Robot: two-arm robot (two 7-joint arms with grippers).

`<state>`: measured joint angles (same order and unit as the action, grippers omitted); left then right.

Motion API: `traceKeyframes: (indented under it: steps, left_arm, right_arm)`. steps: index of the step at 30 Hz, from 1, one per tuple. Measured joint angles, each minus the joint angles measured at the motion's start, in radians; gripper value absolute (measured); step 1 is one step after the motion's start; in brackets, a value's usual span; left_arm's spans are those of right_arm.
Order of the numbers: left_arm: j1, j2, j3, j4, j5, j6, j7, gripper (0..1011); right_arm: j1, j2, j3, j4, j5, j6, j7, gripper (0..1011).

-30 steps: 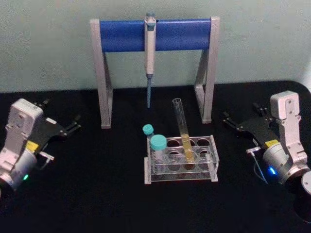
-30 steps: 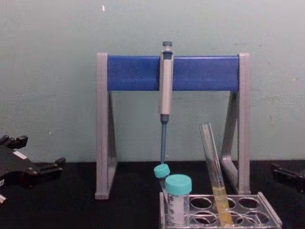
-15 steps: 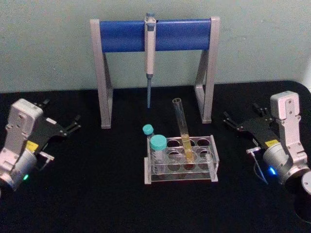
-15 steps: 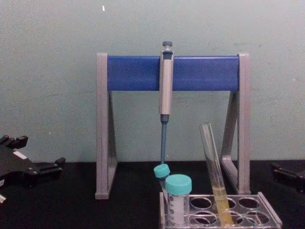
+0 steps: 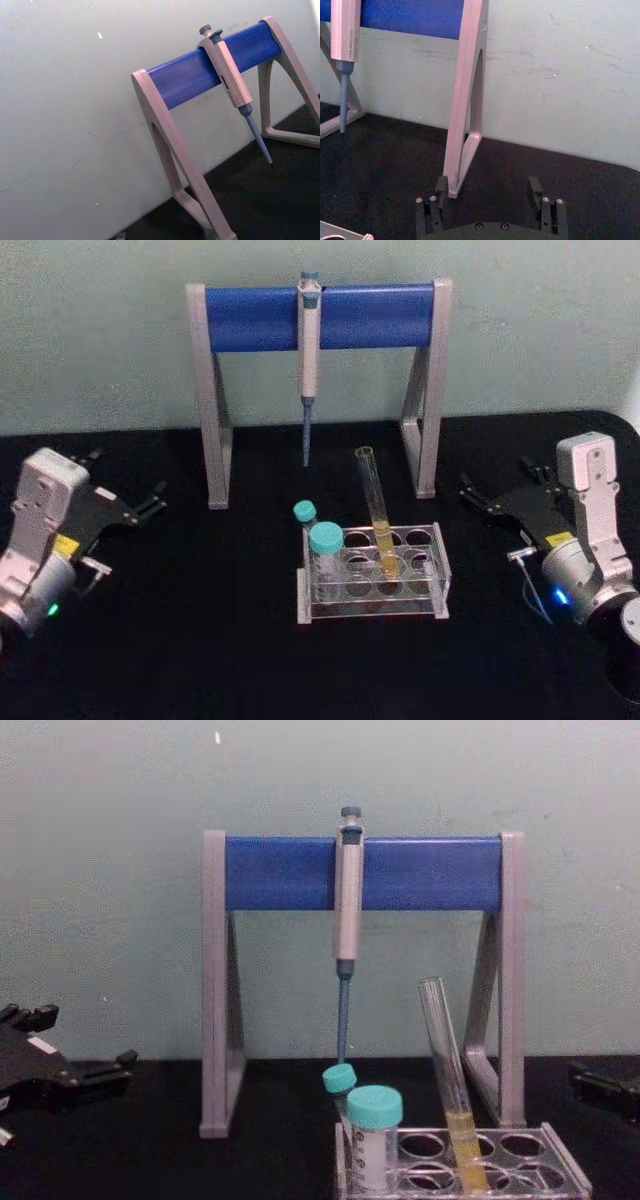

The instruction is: Pick up the test tube from the test tube rack, shake it, then place it back into the test tube rack.

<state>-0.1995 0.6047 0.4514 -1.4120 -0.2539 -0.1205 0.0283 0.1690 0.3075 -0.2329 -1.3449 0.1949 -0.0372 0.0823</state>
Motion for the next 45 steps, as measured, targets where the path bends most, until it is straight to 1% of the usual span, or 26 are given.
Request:
traceKeyframes:
  steps: [45]
  left_arm:
    - [0.0,0.0,0.0,0.0,0.0,0.0,0.0,1001]
  right_arm:
    - [0.0,0.0,0.0,0.0,0.0,0.0,0.0,1000]
